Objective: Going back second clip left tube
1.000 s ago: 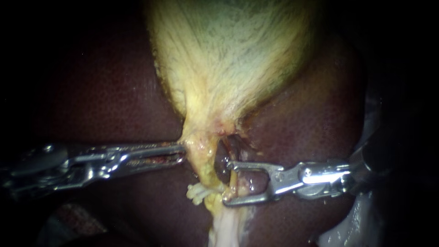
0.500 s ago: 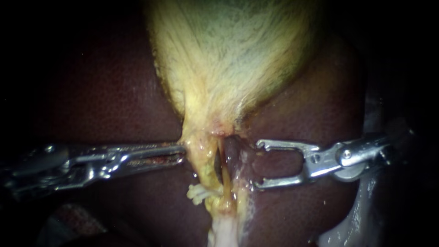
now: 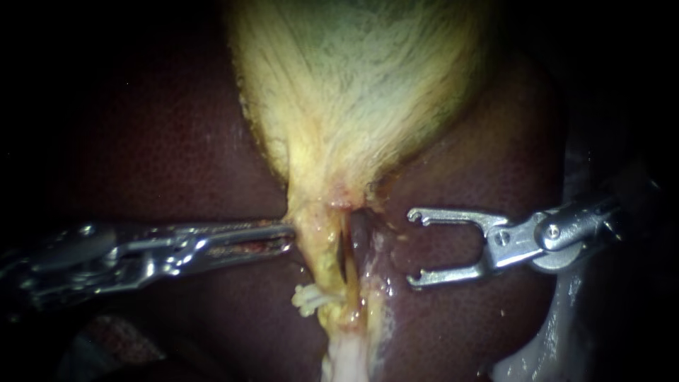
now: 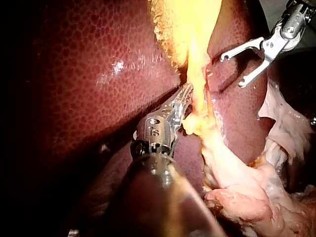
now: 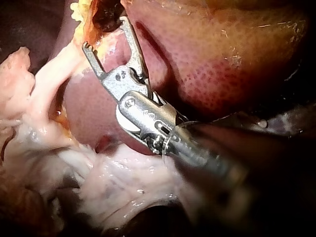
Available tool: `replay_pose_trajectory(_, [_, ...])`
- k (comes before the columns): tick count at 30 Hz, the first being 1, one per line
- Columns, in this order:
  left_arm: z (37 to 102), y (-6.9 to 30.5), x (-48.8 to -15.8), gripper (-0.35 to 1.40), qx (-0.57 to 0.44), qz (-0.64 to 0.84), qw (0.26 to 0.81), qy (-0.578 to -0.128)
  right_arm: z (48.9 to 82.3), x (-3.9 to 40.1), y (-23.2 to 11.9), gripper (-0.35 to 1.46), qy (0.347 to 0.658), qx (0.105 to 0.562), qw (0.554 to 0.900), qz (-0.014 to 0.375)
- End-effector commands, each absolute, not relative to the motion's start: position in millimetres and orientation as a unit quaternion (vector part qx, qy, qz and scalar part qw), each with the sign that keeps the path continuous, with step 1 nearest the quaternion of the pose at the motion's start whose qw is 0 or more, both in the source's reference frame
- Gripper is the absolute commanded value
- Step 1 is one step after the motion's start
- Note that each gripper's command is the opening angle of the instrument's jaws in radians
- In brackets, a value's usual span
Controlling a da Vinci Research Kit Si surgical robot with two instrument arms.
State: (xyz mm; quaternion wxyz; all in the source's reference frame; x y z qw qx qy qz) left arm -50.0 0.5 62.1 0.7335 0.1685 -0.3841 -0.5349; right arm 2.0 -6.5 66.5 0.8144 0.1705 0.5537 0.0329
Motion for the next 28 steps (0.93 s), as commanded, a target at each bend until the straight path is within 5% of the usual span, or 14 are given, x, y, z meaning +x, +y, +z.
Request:
replay_pose_trajectory(1, [62.3, 0.4, -50.2, -0.20, 0.168, -0.535, 0.734, -0.384, 66.5, 1.9, -6.5, 0.60, 0.554, 0.171, 0.814, 0.030])
replay_pose_trajectory(28, [63.3, -0.1, -51.7, -0.20, 0.172, -0.532, 0.733, -0.387, 66.5, 1.6, -6.6, 0.60, 0.557, 0.168, 0.813, 0.017])
